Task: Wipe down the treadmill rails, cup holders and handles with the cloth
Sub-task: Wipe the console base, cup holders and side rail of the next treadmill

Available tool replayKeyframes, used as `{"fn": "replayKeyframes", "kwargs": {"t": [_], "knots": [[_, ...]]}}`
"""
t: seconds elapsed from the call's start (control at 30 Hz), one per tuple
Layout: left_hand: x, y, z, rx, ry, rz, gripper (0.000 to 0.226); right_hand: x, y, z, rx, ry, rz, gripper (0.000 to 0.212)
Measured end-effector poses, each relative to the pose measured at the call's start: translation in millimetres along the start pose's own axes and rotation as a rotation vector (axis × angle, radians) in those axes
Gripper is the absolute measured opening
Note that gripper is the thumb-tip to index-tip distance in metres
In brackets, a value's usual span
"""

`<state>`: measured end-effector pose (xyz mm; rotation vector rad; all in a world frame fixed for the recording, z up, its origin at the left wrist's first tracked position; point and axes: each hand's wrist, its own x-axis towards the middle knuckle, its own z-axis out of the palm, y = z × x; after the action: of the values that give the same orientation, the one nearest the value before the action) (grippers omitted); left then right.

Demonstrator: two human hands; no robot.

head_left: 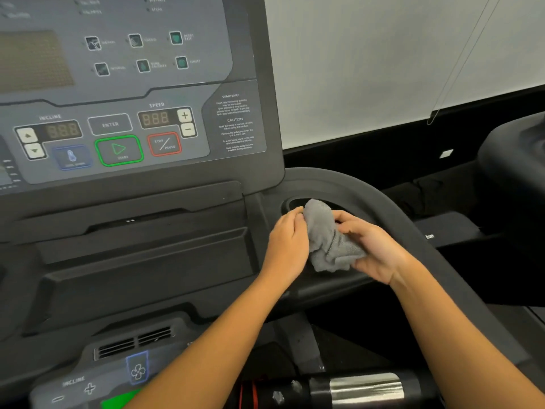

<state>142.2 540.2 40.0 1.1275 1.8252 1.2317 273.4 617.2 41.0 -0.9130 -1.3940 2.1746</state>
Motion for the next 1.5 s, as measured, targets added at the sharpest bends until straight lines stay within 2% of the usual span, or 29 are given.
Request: {"fn": "replayKeyframes", "kwargs": {"t": [0.17, 0.3, 0.4, 0.5, 0.63, 0.9, 1.0, 1.07, 1.2, 1.27, 1.37, 1.5], "knots": [[-31.7, 10.7, -4.3, -0.344, -0.059, -0.163, 0.044, -12.2, 10.1, 27.6, 0.224, 0.019, -0.080, 0.029], [-52.5, 6.0, -16.4, -0.605, -0.100, -0.241, 0.044, -18.2, 17.0, 55.0, 0.261, -0.005, -0.121, 0.032], [-69.5, 5.3, -29.6, -0.648, -0.070, -0.255, 0.039, -21.7, 20.8, 78.8, 0.054, 0.013, -0.152, 0.031], [-85.1, 1.7, -44.3, -0.678, 0.074, -0.267, 0.037, -21.4, 25.4, 102.2, -0.148, 0.000, -0.207, 0.017], [-105.5, -4.0, -63.4, -0.674, 0.271, -0.228, 0.023, -21.0, 29.6, 120.9, -0.401, -0.076, -0.298, 0.014], [-160.6, -10.1, -53.2, -0.633, 0.371, -0.107, 0.025, -57.6, 39.8, 112.6, -0.463, -0.104, -0.321, 0.015], [-179.7, -17.7, -37.6, -0.435, 0.395, -0.106, 0.024, -79.0, 44.7, 91.3, -0.469, -0.035, -0.337, 0.016], [-194.6, -24.0, -26.1, -0.125, 0.381, -0.036, 0.022, -92.3, 46.1, 70.6, -0.472, 0.040, -0.349, 0.016], [-204.4, -49.7, -6.9, 0.564, 0.367, 0.160, 0.035, -113.5, 54.1, 28.4, -0.515, 0.205, -0.338, 0.015], [-200.1, -64.9, 1.6, 0.789, 0.338, 0.184, 0.040, -122.0, 62.9, 11.6, -0.590, 0.256, -0.300, 0.014], [-192.6, -82.8, 10.7, 0.923, 0.309, 0.209, 0.029, -130.9, 77.9, -5.3, -0.706, 0.293, -0.258, 0.013], [-187.8, -94.3, 27.7, 0.854, 0.264, 0.289, 0.032, -133.9, 91.1, -16.2, -0.807, 0.337, -0.219, 0.012]]}}
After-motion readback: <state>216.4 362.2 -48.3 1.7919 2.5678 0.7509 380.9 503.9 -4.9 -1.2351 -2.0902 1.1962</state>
